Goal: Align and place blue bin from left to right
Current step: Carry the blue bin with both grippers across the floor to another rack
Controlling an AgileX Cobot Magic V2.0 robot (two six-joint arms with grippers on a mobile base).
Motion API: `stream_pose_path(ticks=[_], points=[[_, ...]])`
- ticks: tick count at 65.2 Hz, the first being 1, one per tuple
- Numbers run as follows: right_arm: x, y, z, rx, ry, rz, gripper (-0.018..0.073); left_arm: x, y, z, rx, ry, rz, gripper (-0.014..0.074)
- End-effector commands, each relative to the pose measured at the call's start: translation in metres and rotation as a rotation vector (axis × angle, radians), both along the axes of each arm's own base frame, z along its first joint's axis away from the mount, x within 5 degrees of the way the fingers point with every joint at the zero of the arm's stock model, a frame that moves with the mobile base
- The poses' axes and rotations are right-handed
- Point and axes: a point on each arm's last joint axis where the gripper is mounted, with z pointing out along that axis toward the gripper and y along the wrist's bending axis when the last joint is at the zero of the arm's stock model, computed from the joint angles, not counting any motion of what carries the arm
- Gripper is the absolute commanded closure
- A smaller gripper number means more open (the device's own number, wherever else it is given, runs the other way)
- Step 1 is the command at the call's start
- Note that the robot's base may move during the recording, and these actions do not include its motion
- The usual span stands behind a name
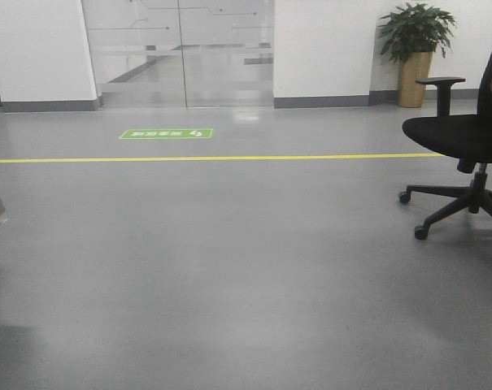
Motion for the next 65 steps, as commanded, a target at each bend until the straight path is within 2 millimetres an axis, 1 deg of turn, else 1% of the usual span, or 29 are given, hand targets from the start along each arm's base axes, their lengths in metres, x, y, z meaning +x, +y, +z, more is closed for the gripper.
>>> stream_pose_path(ticks=[1, 65], points=[[-0.0042, -0.0077, 0.0173, 0.001, -0.121, 0.002, 0.0711, -0.0078, 0.0042, 0.0236, 0.002, -0.167, 0.010, 0.0707], [-0.0042, -0.0077, 0.0173, 0.001, -0.121, 0.002, 0.0711, -0.0078, 0.0042, 0.0236, 0.002, -0.167, 0.010, 0.0707]])
